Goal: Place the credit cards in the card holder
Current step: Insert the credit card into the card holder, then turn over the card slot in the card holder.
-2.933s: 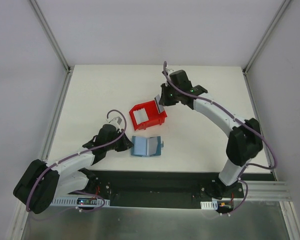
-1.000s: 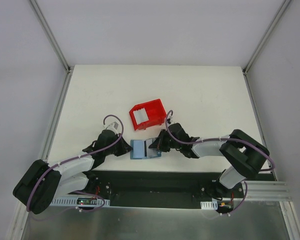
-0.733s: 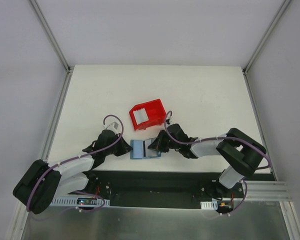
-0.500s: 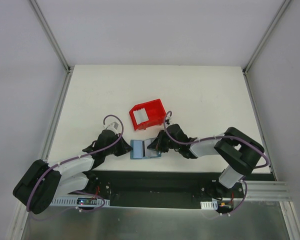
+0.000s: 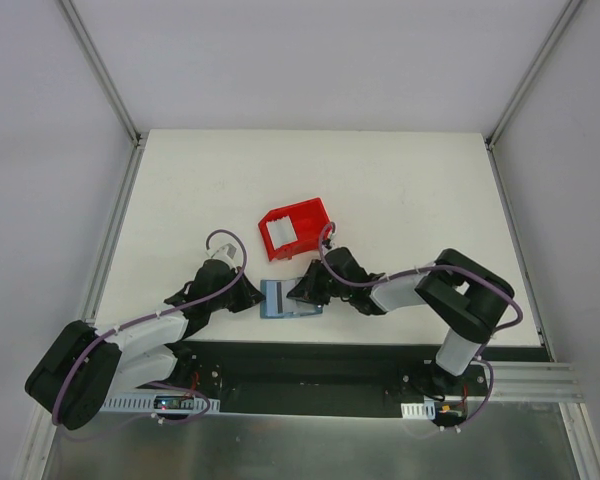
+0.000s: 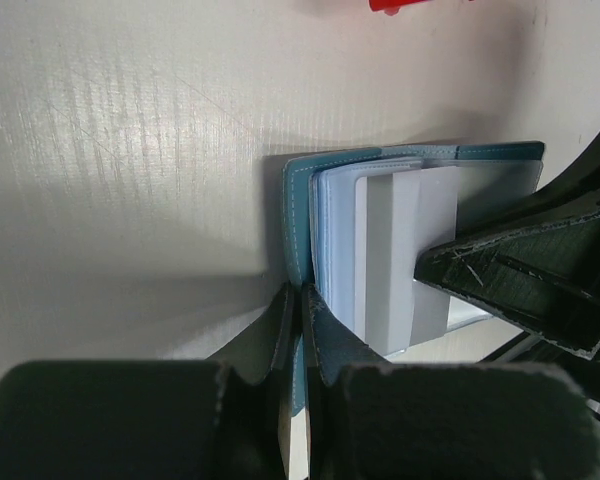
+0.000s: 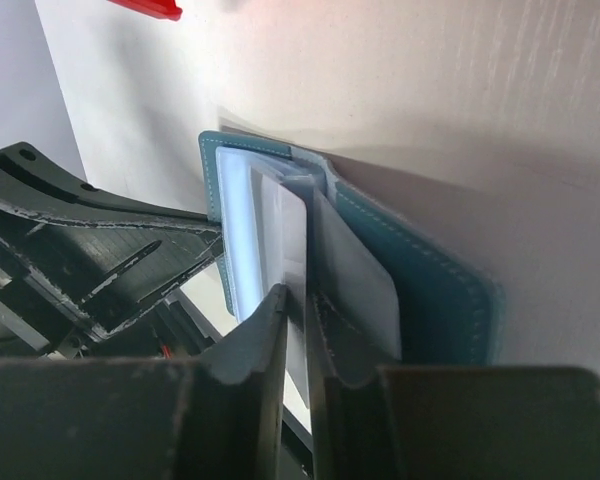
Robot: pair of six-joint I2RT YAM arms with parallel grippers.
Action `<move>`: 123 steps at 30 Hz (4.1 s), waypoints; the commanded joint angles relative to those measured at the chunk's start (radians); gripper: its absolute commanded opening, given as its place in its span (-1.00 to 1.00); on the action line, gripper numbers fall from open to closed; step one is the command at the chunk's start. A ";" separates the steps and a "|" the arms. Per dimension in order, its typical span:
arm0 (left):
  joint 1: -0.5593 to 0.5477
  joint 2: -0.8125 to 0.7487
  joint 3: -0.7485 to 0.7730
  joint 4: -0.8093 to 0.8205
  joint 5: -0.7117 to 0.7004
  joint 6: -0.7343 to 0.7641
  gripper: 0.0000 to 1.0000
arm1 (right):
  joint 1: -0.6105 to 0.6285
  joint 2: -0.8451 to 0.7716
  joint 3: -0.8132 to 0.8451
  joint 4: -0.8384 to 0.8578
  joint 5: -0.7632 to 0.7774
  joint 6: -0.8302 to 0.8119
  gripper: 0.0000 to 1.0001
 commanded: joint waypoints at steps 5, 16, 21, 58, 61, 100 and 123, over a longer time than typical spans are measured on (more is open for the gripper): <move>-0.009 -0.022 -0.016 -0.022 -0.032 0.008 -1.00 | 0.000 -0.133 0.065 -0.374 0.157 -0.156 -0.16; -0.009 -0.004 -0.003 -0.014 -0.022 0.020 -1.00 | 0.025 -0.064 0.160 -0.396 0.070 -0.214 -0.17; -0.009 -0.005 -0.004 -0.013 -0.021 0.019 -1.00 | 0.041 -0.030 0.213 -0.393 0.036 -0.228 -0.28; -0.009 -0.077 0.019 -0.060 -0.005 0.045 -1.00 | 0.066 -0.130 0.302 -0.604 0.173 -0.394 -0.12; -0.010 -0.087 0.022 -0.066 -0.001 0.048 -1.00 | 0.069 -0.144 0.310 -0.606 0.177 -0.404 -0.10; -0.012 -0.157 0.054 -0.088 0.053 0.065 -1.00 | 0.189 0.045 0.591 -0.859 0.266 -0.509 0.29; -0.012 -0.157 0.049 -0.079 0.062 0.060 -1.00 | 0.209 0.086 0.654 -0.963 0.352 -0.507 0.38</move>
